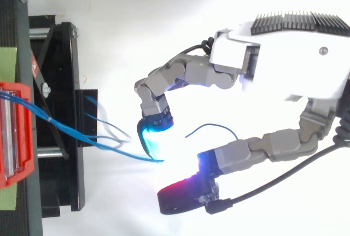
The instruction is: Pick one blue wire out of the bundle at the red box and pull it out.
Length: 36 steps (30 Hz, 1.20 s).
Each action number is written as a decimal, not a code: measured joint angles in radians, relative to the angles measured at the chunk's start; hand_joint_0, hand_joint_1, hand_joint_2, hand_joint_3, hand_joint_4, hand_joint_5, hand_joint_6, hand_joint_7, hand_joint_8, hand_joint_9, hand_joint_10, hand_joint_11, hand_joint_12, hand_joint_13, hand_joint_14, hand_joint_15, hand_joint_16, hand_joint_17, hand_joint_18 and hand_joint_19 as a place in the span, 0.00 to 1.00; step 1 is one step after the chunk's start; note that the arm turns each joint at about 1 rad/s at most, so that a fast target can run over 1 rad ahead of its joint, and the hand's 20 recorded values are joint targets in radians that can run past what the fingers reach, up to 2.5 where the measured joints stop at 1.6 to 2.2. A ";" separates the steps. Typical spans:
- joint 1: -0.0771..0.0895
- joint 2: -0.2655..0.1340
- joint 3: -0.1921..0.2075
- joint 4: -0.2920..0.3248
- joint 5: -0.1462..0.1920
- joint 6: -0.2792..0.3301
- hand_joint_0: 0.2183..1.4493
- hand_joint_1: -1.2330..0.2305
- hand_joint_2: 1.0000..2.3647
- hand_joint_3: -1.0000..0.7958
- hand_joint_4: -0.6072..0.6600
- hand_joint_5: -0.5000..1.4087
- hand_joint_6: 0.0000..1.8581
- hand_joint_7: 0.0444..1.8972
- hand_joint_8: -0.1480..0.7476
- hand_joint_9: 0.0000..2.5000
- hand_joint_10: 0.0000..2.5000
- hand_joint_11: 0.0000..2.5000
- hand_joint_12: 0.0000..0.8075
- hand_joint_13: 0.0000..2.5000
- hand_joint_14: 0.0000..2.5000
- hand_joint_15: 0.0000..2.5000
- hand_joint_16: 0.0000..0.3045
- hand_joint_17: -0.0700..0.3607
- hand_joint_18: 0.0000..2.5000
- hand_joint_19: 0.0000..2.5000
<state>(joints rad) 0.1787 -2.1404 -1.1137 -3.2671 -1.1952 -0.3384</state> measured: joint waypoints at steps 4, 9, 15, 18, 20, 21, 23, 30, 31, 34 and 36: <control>0.000 0.000 0.000 0.006 -0.002 0.000 0.25 0.25 0.19 0.58 0.26 0.22 0.47 0.69 0.46 0.21 0.00 0.00 0.55 0.16 0.00 0.08 0.21 0.50 0.19 0.12; 0.001 0.000 0.000 0.008 -0.001 -0.002 0.26 0.26 0.19 0.58 0.26 0.22 0.47 0.69 0.46 0.23 0.00 0.01 0.56 0.17 0.00 0.08 0.21 0.50 0.20 0.13; 0.001 0.000 0.000 0.009 0.000 -0.002 0.26 0.26 0.19 0.59 0.27 0.22 0.48 0.68 0.47 0.24 0.00 0.01 0.56 0.18 0.00 0.08 0.21 0.50 0.21 0.14; 0.001 0.000 0.000 0.009 0.000 -0.002 0.26 0.26 0.19 0.59 0.27 0.22 0.48 0.69 0.47 0.24 0.00 0.02 0.56 0.18 0.00 0.08 0.21 0.50 0.21 0.14; 0.001 0.000 0.000 0.009 0.000 -0.002 0.26 0.26 0.18 0.59 0.28 0.22 0.48 0.68 0.47 0.25 0.00 0.02 0.56 0.18 0.00 0.09 0.22 0.51 0.21 0.14; 0.001 0.000 0.000 0.009 0.000 -0.002 0.26 0.26 0.18 0.59 0.27 0.22 0.48 0.69 0.47 0.25 0.00 0.02 0.56 0.18 0.00 0.09 0.22 0.51 0.21 0.14; 0.001 0.000 0.000 0.009 0.000 -0.002 0.26 0.26 0.18 0.59 0.28 0.22 0.48 0.69 0.47 0.25 0.00 0.03 0.56 0.18 0.00 0.09 0.22 0.50 0.21 0.14; 0.001 0.000 0.000 0.009 0.000 -0.002 0.27 0.26 0.16 0.59 0.27 0.22 0.48 0.68 0.47 0.26 0.00 0.03 0.56 0.19 0.00 0.09 0.21 0.50 0.22 0.14; 0.001 0.000 0.000 0.009 0.000 -0.002 0.27 0.26 0.16 0.59 0.27 0.22 0.48 0.69 0.47 0.26 0.00 0.03 0.56 0.19 0.00 0.09 0.21 0.50 0.22 0.15; 0.001 0.000 0.000 0.009 0.000 -0.002 0.27 0.26 0.17 0.59 0.28 0.22 0.48 0.68 0.48 0.26 0.00 0.03 0.56 0.19 0.00 0.09 0.21 0.50 0.22 0.15; 0.001 0.000 0.000 0.009 0.000 -0.002 0.27 0.26 0.19 0.58 0.27 0.22 0.48 0.69 0.48 0.27 0.00 0.03 0.56 0.20 0.00 0.09 0.21 0.50 0.22 0.14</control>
<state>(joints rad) 0.1795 -2.1402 -1.1139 -3.2582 -1.1950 -0.3405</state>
